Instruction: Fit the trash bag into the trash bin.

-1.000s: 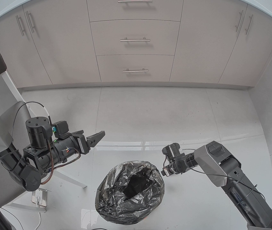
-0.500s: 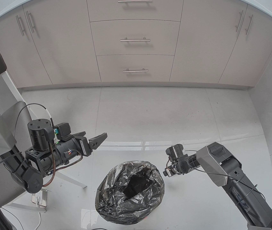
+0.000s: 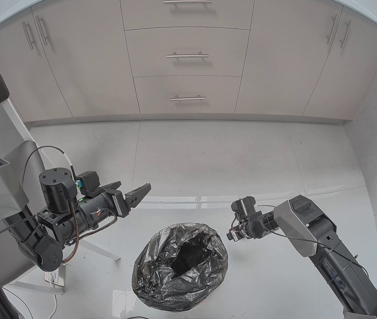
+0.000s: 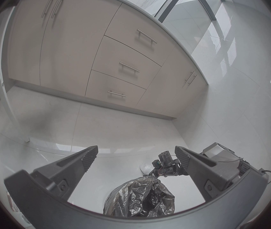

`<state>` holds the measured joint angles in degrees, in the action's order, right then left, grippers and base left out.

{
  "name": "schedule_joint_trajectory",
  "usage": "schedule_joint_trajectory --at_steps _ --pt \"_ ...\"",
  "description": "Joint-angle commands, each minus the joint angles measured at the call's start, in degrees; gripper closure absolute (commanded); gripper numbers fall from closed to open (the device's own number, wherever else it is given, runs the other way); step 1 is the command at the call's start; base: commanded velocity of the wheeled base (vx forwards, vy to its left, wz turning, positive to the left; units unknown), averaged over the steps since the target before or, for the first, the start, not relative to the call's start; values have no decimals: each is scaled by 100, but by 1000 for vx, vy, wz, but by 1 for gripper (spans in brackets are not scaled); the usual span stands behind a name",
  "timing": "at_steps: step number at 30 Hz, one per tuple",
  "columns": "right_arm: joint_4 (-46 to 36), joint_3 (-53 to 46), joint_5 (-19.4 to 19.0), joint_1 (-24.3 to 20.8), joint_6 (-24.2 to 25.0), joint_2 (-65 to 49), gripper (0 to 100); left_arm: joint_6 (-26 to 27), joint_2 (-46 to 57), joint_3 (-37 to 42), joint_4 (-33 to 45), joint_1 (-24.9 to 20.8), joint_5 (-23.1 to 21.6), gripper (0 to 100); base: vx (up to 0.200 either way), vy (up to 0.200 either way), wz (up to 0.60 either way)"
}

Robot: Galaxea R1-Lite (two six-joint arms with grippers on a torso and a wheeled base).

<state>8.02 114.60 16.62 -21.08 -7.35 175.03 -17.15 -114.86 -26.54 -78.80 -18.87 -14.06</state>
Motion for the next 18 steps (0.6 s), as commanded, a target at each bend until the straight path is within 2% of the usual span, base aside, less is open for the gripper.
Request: schedule_joint_trajectory --at_steps 1,18 --pt "-2 -1 0 42 -12 -13 0 1 -72 0 -57 -3 8 0 0 0 0" --pt "121 -1 0 148 -91 5 0 -7 -247 61 -391 -73 8 0 0 0 0"
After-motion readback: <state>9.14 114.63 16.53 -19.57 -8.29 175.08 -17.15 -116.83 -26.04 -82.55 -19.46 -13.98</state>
